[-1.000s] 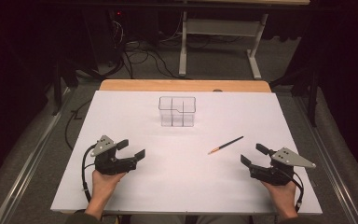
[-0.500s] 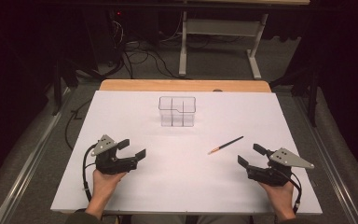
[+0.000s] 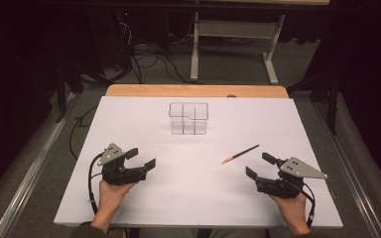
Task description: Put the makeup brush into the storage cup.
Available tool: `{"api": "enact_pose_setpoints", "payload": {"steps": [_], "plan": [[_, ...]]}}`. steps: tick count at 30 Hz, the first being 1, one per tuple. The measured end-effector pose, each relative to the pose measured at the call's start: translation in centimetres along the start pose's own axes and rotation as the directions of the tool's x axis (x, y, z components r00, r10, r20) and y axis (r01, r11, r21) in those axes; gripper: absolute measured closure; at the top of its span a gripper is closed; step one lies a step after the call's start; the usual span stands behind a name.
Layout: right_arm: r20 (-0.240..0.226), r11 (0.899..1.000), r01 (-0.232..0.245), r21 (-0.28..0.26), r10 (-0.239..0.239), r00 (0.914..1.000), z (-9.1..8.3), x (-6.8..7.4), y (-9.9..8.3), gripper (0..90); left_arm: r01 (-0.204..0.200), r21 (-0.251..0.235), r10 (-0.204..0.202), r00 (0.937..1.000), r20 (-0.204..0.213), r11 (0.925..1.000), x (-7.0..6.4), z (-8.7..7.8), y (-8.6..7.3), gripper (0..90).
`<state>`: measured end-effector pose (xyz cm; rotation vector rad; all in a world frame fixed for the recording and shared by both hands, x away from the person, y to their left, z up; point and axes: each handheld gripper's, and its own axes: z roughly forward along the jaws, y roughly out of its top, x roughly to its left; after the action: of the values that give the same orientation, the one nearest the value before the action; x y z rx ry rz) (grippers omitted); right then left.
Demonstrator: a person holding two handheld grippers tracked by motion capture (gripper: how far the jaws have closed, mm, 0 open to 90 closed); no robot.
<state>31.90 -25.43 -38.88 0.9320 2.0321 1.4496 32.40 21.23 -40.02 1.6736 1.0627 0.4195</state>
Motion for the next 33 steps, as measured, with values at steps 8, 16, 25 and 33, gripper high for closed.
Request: {"api": "enact_pose_setpoints", "payload": {"steps": [8, 16, 25, 33], "plan": [[-0.01, 1.0, 0.012, -0.008, -0.012, 0.9999, 0.4, 0.6, 0.5, 23.5, -0.003, 0.0, 0.003, 1.0, 0.0, 1.0, -0.1, 0.0, 0.0, 18.4], [-0.036, 1.0, 0.013, -0.011, -0.014, 0.9993, 1.0, 1.4, 1.0, 23.5, -0.009, 0.001, 0.009, 1.0, 0.001, 1.0, -0.2, 0.0, 0.0, 18.6], [-0.061, 0.999, 0.027, -0.026, -0.028, 0.9977, 1.7, 2.4, 1.8, 23.4, -0.009, 0.001, 0.009, 1.0, 0.001, 1.0, -0.2, 0.0, 0.0, 18.6], [-0.089, 0.999, 0.035, -0.037, -0.039, 0.9953, 2.7, 3.4, 2.8, 23.4, -0.008, 0.001, 0.008, 1.0, 0.001, 1.0, -0.3, -0.1, 0.0, 18.6]]}}
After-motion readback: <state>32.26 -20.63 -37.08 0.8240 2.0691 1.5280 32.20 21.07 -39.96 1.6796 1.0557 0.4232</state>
